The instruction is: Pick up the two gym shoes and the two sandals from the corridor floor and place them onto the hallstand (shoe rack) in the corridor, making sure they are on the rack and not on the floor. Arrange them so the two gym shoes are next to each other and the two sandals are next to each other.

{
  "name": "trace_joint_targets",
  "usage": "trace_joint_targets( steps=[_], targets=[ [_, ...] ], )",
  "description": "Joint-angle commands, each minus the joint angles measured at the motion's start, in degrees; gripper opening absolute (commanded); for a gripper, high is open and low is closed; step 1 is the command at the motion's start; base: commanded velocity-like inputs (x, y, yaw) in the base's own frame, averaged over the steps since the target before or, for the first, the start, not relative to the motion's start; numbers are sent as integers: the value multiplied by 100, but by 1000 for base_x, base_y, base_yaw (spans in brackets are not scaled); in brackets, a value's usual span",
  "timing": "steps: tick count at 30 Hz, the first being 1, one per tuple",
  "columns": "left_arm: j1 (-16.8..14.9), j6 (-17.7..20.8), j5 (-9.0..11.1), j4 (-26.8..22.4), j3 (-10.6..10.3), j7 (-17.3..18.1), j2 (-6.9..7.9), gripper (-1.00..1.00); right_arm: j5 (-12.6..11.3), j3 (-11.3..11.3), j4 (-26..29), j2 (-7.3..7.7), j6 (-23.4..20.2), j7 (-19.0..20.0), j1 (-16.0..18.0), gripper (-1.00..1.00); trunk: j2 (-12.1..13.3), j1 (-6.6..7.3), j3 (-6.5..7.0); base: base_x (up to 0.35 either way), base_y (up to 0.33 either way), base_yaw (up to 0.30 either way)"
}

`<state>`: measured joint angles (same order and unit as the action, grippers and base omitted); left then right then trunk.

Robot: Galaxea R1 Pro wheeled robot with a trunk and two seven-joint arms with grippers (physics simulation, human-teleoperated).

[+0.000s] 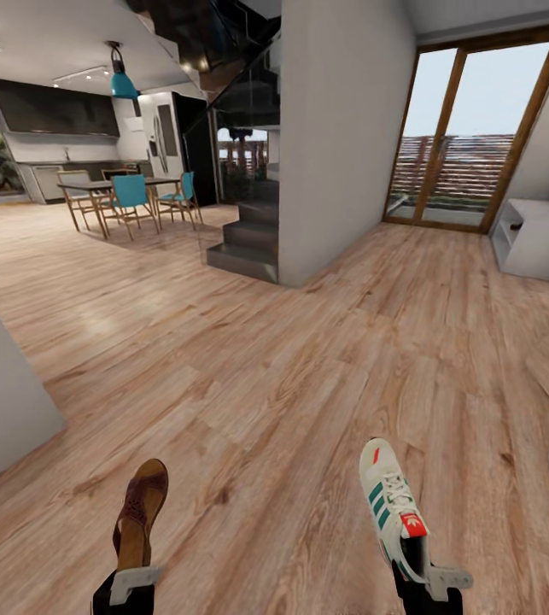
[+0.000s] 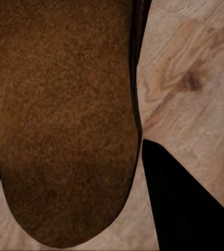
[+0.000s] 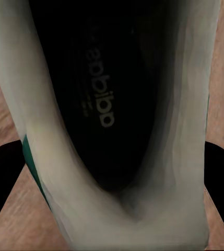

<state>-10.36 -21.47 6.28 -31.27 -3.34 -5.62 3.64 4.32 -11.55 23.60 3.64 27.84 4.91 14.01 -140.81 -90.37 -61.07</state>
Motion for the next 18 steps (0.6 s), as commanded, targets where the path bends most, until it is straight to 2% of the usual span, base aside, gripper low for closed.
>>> trace_joint_targets(
  steps=[1, 15, 18],
  targets=[
    [-1, -16, 37, -3, -35, -30, 6, -100, 43, -50, -5, -8, 20, 44, 6, -100, -2, 1, 0, 0, 0, -276],
    [-1, -16, 35, -10, -35, -55, 14, -100, 43, -48, -5, -13, 20, 45, 5, -100, -2, 1, 66, 1, 0, -276],
    [-1, -16, 38, -21, -35, -60, 14, -100, 43, -43, -5, -13, 20, 44, 6, -100, -2, 1, 80, 108, 0, -276]
  ],
)
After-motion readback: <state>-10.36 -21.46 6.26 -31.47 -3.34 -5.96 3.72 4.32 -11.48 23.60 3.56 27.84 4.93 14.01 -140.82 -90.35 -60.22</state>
